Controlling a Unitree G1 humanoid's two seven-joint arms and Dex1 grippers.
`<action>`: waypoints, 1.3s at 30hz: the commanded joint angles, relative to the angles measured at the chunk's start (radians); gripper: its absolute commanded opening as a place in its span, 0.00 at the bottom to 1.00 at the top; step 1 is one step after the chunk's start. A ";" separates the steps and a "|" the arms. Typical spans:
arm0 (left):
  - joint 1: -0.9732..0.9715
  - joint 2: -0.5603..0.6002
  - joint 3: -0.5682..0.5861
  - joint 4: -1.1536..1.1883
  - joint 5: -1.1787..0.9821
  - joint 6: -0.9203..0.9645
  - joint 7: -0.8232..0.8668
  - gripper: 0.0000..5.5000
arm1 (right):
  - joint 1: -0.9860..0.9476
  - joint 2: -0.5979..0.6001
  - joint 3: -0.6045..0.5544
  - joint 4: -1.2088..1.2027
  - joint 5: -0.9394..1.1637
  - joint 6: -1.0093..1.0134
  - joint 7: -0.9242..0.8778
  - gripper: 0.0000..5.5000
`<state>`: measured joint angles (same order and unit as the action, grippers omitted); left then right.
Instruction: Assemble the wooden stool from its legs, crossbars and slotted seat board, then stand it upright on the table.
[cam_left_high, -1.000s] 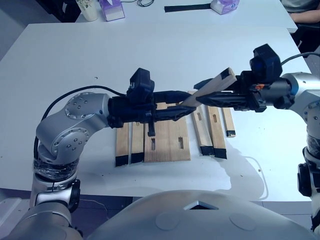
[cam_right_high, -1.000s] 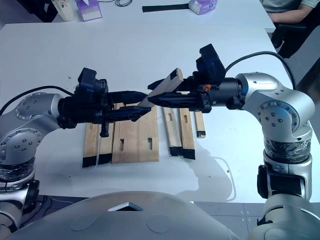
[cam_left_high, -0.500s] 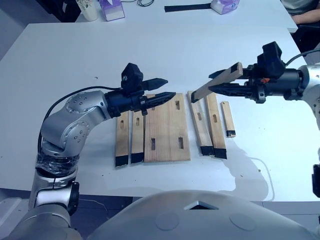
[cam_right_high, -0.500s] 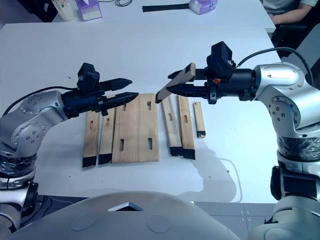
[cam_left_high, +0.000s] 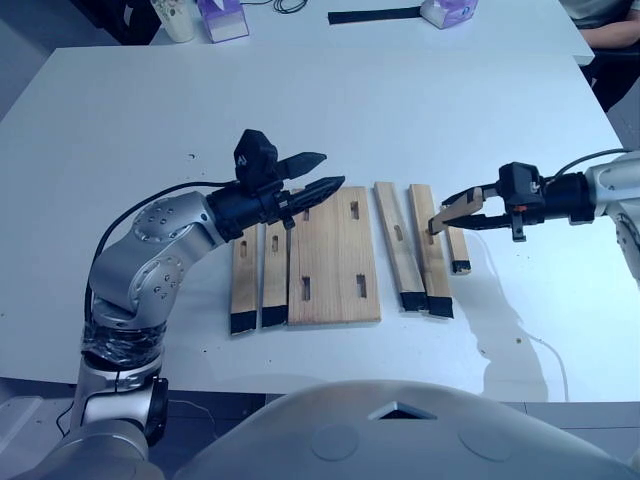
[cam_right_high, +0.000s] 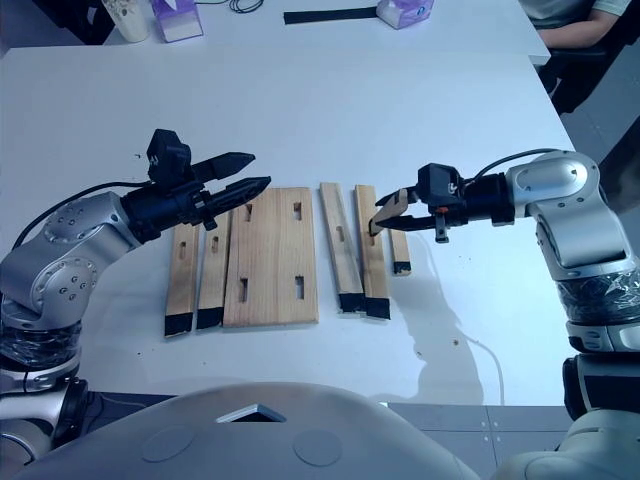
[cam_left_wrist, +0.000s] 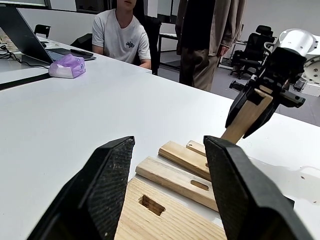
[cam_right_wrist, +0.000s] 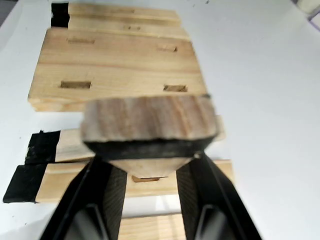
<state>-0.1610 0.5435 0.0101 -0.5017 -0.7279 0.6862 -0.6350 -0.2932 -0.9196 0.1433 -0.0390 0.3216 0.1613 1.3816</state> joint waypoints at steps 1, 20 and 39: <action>0.010 0.003 0.010 -0.020 -0.008 0.013 0.005 0.47 | 0.024 0.000 0.013 0.015 -0.048 -0.058 0.005 0.24; -0.022 -0.004 -0.026 -0.029 -0.009 0.042 0.005 0.47 | -0.074 0.103 0.168 0.302 -0.120 -0.003 0.096 0.24; -0.021 0.005 -0.027 -0.024 -0.001 0.050 0.003 0.47 | 0.066 0.144 0.156 0.286 -0.098 -0.034 -0.020 0.46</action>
<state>-0.1796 0.5402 -0.0201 -0.5180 -0.7317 0.7282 -0.6325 -0.2567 -0.7883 0.2965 0.2348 0.2700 0.1204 1.3986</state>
